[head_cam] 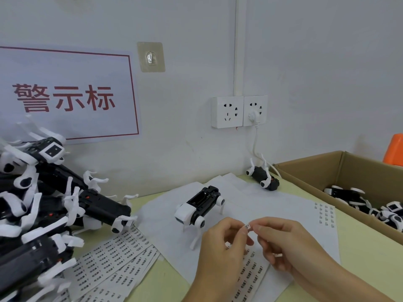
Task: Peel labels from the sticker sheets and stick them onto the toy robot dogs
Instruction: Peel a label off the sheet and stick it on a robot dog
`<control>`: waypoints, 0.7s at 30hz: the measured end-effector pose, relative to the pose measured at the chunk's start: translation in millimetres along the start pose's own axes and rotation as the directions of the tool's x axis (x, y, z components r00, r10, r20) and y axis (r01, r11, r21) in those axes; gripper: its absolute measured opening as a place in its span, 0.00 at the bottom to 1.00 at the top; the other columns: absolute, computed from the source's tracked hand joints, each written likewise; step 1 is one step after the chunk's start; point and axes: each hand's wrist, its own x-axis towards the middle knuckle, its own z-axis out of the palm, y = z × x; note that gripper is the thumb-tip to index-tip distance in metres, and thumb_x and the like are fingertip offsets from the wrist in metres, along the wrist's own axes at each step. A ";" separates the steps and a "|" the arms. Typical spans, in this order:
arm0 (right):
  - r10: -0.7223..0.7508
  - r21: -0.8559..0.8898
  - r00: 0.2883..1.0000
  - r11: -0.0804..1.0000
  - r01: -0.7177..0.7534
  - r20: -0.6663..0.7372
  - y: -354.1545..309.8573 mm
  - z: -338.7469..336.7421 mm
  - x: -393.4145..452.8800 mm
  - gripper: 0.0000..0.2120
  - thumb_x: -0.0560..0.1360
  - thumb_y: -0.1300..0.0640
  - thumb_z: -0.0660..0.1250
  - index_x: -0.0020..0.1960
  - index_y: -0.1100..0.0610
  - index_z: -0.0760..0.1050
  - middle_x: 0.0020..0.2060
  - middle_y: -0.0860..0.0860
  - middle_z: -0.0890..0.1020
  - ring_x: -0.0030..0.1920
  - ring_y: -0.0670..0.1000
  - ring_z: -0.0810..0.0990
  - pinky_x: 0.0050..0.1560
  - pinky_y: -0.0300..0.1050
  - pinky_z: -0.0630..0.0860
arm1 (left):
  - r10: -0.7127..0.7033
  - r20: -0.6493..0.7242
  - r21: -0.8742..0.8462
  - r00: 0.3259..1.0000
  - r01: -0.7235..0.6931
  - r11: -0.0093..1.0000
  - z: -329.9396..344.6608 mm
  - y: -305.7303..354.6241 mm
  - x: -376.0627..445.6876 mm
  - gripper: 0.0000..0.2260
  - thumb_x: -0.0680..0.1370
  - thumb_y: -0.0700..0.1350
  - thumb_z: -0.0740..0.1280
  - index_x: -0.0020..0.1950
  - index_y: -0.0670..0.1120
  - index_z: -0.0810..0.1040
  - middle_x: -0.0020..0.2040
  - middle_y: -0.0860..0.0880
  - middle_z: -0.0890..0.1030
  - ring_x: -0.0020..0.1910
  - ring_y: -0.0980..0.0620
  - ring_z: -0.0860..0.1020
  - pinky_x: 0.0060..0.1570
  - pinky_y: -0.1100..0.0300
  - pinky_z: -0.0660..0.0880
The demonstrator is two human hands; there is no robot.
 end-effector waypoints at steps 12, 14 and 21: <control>-0.269 -0.350 0.950 0.915 0.200 -0.159 1.7 2.6 -5.5 0.09 0.76 0.58 0.71 0.39 0.50 0.85 0.25 0.49 0.82 0.20 0.42 0.74 0.26 0.31 0.69 | 0.032 -0.043 0.115 0.999 -0.027 0.993 3.8 -8.7 2.1 0.09 0.79 0.42 0.69 0.38 0.50 0.80 0.36 0.53 0.84 0.36 0.54 0.81 0.39 0.56 0.78; -0.297 -0.384 0.938 0.899 0.211 -0.179 1.1 2.0 -5.3 0.07 0.76 0.58 0.71 0.40 0.50 0.85 0.26 0.46 0.82 0.21 0.43 0.76 0.27 0.30 0.69 | 0.039 -0.044 0.123 0.998 -0.033 0.992 3.6 -10.0 2.4 0.10 0.79 0.42 0.68 0.38 0.51 0.79 0.35 0.54 0.83 0.36 0.56 0.80 0.38 0.57 0.78; -0.302 -0.378 0.943 0.897 0.231 -0.139 -0.7 -0.4 -5.6 0.07 0.74 0.57 0.74 0.37 0.48 0.85 0.27 0.50 0.82 0.24 0.45 0.78 0.27 0.31 0.70 | 0.072 -0.026 0.138 0.997 -0.068 0.988 3.9 -10.2 0.7 0.09 0.79 0.42 0.68 0.39 0.50 0.80 0.35 0.53 0.83 0.37 0.54 0.81 0.34 0.71 0.71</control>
